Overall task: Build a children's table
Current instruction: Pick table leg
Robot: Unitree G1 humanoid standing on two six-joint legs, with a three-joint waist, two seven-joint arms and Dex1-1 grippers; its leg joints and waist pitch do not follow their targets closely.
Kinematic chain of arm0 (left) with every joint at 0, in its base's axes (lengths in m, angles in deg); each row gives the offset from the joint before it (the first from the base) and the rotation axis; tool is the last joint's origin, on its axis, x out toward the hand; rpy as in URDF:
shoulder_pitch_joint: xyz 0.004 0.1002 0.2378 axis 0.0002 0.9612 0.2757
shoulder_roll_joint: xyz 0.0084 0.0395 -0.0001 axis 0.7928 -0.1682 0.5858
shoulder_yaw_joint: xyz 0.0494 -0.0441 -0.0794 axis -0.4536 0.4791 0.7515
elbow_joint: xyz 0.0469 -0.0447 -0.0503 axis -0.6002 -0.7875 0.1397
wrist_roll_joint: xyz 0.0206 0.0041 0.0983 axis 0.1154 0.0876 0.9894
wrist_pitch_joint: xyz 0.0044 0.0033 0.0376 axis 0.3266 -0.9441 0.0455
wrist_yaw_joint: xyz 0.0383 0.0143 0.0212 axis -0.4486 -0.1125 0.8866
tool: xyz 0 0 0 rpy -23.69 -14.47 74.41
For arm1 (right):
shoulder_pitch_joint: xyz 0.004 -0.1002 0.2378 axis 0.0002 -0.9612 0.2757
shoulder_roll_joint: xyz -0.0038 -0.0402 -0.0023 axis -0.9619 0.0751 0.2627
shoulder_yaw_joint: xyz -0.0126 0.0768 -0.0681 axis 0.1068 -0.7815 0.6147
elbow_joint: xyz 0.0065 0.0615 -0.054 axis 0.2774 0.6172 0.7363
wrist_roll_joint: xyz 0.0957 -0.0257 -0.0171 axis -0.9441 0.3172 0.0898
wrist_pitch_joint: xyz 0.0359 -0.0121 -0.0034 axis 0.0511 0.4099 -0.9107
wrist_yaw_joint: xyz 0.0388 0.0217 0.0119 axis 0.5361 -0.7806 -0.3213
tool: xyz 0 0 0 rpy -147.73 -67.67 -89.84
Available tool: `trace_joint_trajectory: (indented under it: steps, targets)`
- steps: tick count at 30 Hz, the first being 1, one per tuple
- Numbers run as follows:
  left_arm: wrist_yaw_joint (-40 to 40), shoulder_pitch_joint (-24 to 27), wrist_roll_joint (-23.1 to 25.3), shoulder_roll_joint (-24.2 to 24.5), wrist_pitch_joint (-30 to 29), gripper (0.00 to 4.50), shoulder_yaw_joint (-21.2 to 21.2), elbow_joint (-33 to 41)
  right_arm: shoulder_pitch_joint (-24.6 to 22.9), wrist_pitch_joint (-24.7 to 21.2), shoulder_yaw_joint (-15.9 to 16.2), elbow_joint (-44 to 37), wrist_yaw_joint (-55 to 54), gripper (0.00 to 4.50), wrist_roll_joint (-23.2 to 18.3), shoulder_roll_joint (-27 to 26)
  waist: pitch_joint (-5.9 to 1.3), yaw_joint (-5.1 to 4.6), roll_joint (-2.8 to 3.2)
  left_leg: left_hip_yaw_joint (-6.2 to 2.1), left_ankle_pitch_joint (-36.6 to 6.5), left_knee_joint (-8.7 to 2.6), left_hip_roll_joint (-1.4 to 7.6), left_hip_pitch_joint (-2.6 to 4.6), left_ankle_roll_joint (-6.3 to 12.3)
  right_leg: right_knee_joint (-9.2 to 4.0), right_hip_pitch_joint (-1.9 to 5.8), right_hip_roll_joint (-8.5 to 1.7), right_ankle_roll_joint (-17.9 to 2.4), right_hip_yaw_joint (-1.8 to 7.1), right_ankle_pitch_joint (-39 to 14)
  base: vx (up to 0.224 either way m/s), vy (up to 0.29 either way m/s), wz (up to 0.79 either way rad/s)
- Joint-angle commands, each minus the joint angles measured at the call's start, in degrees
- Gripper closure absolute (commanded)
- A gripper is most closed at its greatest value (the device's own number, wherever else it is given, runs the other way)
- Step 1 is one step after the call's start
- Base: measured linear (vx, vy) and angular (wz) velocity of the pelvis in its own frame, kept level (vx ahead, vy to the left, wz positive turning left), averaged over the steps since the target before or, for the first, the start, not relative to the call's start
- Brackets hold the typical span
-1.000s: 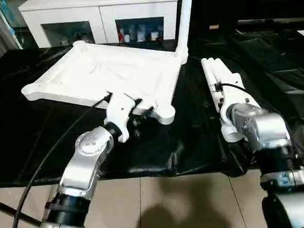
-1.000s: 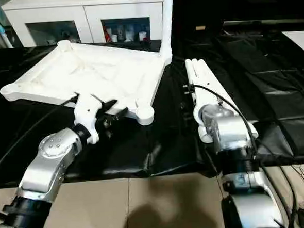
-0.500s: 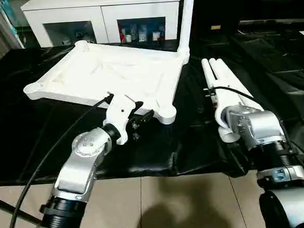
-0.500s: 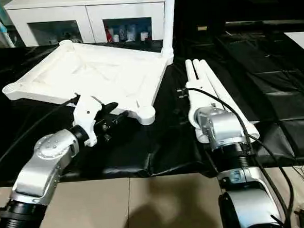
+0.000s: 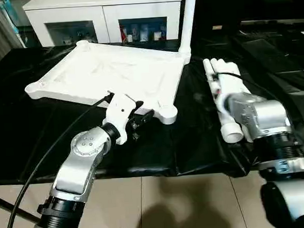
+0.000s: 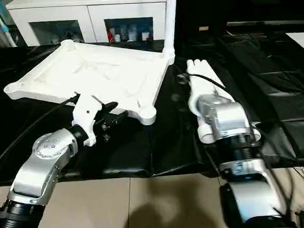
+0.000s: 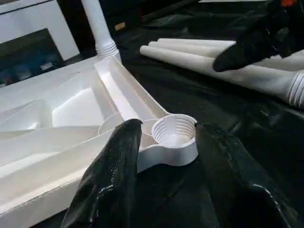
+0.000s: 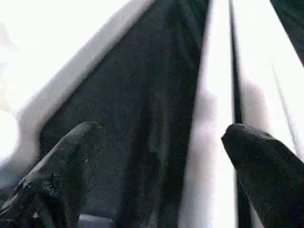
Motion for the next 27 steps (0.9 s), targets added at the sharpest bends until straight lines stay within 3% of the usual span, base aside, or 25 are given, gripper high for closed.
trace_joint_trajectory:
  steps: [1,8,14,15,21,22,27]
  targets:
    - [-0.23,0.41,0.40,0.42,-0.61,2.29,-0.47,0.88,-0.49,-0.74,0.08,1.93,-0.51,0.09,0.93,0.54,-4.57,-0.21,-0.81,-0.49,-9.63,-3.49,0.68,2.35,-2.28,-3.84,2.03,-1.64,-9.94,1.42,-4.72,0.000,0.000,0.00]
    - [-0.96,0.85,0.76,1.00,-0.68,2.29,-1.45,1.05,-0.29,0.08,-1.35,6.64,-0.63,0.09,0.17,0.16,-4.62,-0.28,-0.67,-0.49,-9.22,-3.35,0.71,2.34,-1.65,-3.76,1.99,-1.66,-10.46,1.37,-4.66,0.000,0.000,0.00]
    - [-1.11,0.70,0.67,1.18,-0.56,2.29,-1.61,0.89,-0.43,0.15,-1.54,9.25,-0.22,0.09,-0.44,0.04,-4.55,-0.28,-0.68,-0.51,-10.44,-3.42,0.76,2.44,-2.00,-3.83,1.91,-1.61,-10.44,1.33,-5.88,0.000,0.000,0.00]
    - [-1.14,0.63,0.63,1.19,-0.52,2.29,-1.57,0.87,-0.27,0.14,-2.08,10.61,0.15,0.09,-0.80,-0.11,-4.55,-0.32,-0.90,-0.46,-10.55,-3.40,0.76,2.46,-2.03,-3.87,1.91,-1.60,-10.39,1.35,-6.00,0.000,0.000,0.00]
    - [-1.11,0.63,0.80,1.41,-0.22,2.29,-1.81,1.00,0.21,0.69,-3.97,14.48,0.77,0.09,-2.33,-0.49,-4.53,-0.35,-0.82,-0.57,-12.22,-3.53,0.83,2.61,-2.57,-3.98,1.77,-1.68,-10.19,1.31,-7.60,0.000,0.000,0.00]
    - [-1.11,0.63,0.82,1.42,-0.22,2.29,-1.83,1.03,0.23,0.71,-4.15,14.64,0.81,0.35,-2.49,-0.53,-4.49,-0.38,-0.87,-0.56,-12.38,-3.56,0.79,2.57,-2.73,-4.03,1.77,-1.62,-10.10,1.31,-7.44,0.000,0.000,0.00]
    - [-1.61,0.36,1.10,2.12,-0.06,2.29,-2.24,1.42,0.84,0.87,-7.26,18.88,1.62,0.73,-4.92,-0.87,-4.55,-0.46,-1.05,-0.66,-14.34,-3.76,0.82,2.75,-3.33,-4.08,1.71,-1.59,-9.89,1.21,-7.87,0.000,0.000,0.00]
